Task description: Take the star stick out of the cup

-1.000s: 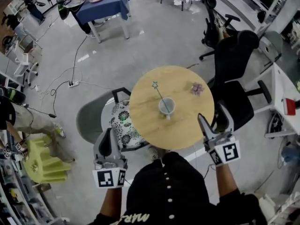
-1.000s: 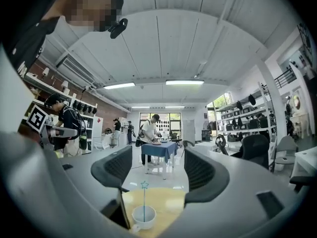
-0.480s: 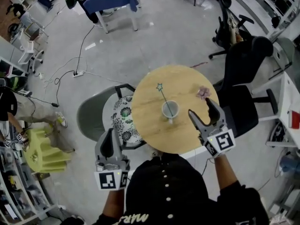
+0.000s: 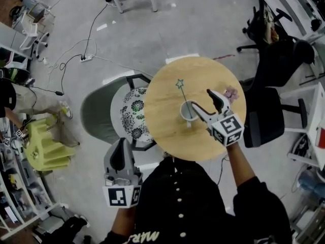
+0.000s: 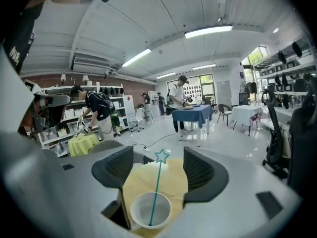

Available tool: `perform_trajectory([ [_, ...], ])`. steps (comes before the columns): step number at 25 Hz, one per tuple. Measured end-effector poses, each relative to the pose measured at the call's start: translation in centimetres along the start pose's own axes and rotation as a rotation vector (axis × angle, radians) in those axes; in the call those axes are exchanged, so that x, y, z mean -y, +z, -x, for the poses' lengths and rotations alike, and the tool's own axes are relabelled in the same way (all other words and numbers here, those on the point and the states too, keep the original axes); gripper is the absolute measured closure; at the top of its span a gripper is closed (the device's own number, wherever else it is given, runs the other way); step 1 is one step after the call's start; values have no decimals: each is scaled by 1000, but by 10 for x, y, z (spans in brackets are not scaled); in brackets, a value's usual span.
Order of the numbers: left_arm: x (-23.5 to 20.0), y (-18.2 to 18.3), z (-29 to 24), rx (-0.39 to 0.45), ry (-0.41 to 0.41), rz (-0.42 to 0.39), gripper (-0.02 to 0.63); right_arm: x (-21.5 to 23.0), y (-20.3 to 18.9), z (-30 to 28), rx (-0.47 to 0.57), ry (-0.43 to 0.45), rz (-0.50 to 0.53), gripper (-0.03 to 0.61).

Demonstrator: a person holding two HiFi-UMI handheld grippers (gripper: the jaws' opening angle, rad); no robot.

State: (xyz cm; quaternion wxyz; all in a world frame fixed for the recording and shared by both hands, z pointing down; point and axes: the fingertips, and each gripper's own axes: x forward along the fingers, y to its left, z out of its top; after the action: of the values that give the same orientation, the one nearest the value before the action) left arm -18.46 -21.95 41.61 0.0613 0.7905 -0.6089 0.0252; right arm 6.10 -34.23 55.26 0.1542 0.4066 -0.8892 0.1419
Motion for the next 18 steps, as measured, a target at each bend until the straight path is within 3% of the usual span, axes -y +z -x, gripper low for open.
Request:
perform_trajectory([
  [13,-11,-53,-17,-88,47,38,610,17,-72,-102,-188,111,-21,322],
  [18,-19,-74,-17,-132,80,49,611,17,-92,-123,-241,157,-38,418],
])
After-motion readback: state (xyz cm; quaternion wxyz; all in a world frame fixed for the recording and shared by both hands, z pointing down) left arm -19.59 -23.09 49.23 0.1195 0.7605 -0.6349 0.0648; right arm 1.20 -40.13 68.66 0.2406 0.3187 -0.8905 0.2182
